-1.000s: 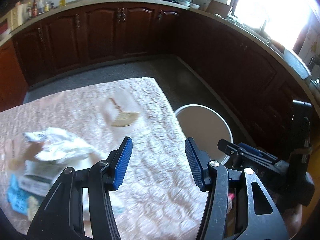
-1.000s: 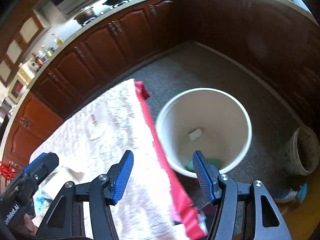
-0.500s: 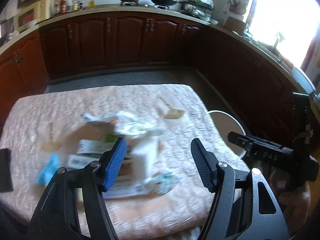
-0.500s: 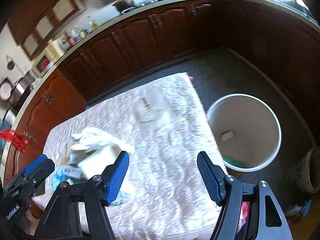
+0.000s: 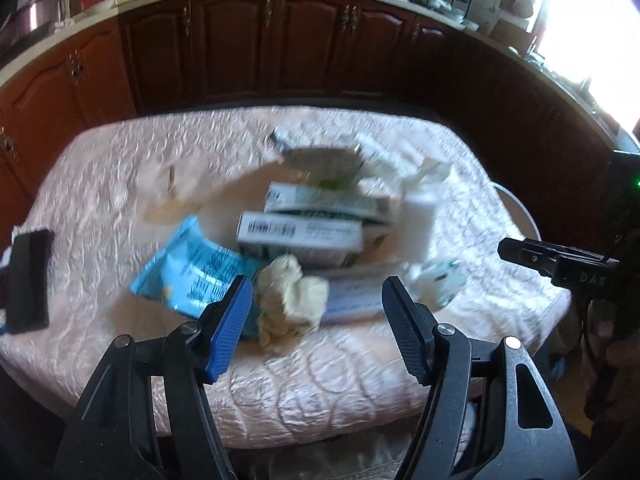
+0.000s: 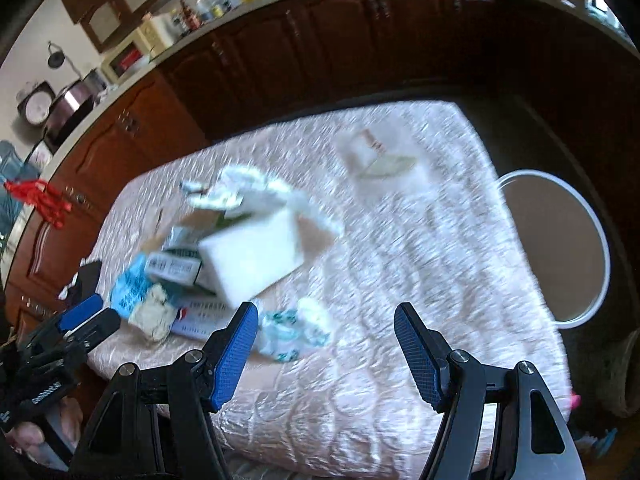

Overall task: Collect trash
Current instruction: 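Return both tools to the table toward the remaining trash, then grasp the crumpled beige tissue with the left tool while the right tool grasps the plastic bag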

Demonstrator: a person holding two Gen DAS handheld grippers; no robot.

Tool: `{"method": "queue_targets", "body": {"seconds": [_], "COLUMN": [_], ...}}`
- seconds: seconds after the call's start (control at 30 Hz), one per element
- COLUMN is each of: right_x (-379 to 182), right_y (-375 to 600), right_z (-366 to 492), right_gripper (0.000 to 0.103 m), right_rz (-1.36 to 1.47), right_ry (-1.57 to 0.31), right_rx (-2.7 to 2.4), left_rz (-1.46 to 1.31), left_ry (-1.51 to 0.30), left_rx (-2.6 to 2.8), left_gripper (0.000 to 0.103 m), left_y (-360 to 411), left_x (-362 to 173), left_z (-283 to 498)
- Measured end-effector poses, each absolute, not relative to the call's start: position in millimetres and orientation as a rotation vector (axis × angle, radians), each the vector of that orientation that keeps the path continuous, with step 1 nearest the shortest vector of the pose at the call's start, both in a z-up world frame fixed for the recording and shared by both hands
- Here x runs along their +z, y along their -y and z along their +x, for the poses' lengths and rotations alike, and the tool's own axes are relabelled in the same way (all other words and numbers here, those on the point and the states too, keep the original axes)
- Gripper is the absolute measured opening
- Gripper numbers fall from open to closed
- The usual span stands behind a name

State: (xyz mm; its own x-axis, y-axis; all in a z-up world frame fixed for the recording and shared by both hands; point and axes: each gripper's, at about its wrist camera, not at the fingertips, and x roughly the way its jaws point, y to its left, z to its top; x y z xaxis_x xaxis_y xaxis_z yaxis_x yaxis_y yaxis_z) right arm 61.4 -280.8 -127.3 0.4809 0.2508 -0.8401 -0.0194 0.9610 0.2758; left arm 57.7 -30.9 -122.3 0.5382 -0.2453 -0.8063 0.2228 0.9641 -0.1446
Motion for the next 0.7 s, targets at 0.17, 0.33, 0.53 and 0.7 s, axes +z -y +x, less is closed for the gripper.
{"method": "queue_targets", "body": {"seconds": [0.17,0.33,0.53,0.7], "right_x": [-154.6,-179.4,-195.8,-191.0], "right_y": [258.5,249.4,249.8,264.4], "right_z": [68.8,80.7,87.6,83.9], "right_gripper": [0.068,0.068,0.042,0.023], "right_rz": [0.213,0.214,0.261,0.286], "right_ry": [-1.12,-1.169,-1.193,-1.164], "right_rx": [0.222,0.242,0.257,0.256], "left_rz": [-0.041,-0.057,-0.1,-0.141], "left_ry": [-1.017,-1.07,-1.112,-1.11], "left_rx": [-0.267,-0.251,-0.263,-0.262], "left_gripper": [0.066,0.066,0.035,0.024], "left_y": [28.1,28.2,24.2,19.1], "left_x": [-146.0,-164.3,-174.4,-173.5], "left_z": [69.1,83.4,93.4,93.3]}}
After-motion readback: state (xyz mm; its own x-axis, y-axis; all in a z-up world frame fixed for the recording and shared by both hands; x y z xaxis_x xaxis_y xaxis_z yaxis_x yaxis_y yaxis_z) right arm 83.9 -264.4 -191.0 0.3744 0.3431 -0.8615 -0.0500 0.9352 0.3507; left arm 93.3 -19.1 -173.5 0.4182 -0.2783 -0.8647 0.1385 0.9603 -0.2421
